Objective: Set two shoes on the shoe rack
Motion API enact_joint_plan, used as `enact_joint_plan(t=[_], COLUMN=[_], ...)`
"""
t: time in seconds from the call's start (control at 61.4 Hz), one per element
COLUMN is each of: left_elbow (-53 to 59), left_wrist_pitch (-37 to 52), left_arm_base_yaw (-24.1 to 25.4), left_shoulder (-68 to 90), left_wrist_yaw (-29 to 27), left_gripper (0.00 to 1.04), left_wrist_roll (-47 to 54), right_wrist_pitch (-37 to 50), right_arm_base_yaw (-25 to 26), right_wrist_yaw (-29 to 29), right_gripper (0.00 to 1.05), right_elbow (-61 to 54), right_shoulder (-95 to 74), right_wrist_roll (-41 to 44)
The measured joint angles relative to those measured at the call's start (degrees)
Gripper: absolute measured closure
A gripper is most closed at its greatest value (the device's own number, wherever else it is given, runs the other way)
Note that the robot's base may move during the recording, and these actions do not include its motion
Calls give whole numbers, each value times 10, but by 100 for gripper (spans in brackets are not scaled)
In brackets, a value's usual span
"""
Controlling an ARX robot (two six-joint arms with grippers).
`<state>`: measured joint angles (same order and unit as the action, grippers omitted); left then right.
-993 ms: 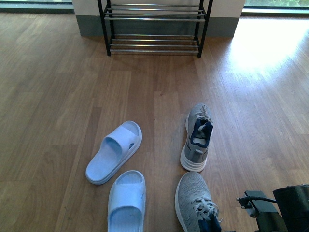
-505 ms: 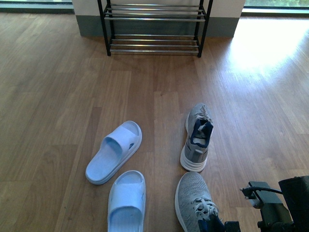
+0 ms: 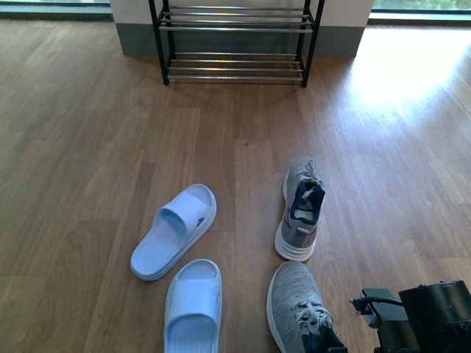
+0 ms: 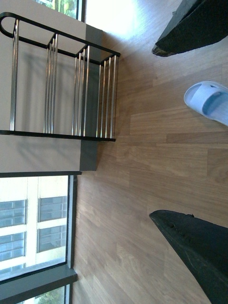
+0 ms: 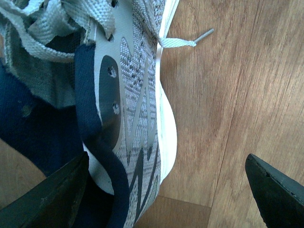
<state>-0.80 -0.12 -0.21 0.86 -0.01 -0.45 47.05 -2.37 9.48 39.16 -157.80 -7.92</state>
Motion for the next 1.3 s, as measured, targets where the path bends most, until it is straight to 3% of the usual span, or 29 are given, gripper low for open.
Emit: enact_joint_plan(t=[0.244, 0.814, 1.091, 1.303], left_elbow=[0, 0, 0, 0], left_wrist_pitch=[0, 0, 0, 0], left_arm_base_yaw=[0, 0, 0, 0], left_shoulder=[0, 0, 0, 0], left_wrist_yaw=[0, 0, 0, 0], left_gripper=[9, 9, 9, 9], left_wrist_roll=[0, 0, 0, 0], right_wrist_pitch=[6, 13, 27, -1], right_arm_base_yaw=[14, 15, 54, 98], right_wrist_yaw=[5, 37, 3, -1], right_gripper=[13, 104, 103, 103], right_elbow=[27, 64, -1, -106], right_shoulder=[-23, -56, 11, 215], right_wrist_roll=[0, 7, 17, 22])
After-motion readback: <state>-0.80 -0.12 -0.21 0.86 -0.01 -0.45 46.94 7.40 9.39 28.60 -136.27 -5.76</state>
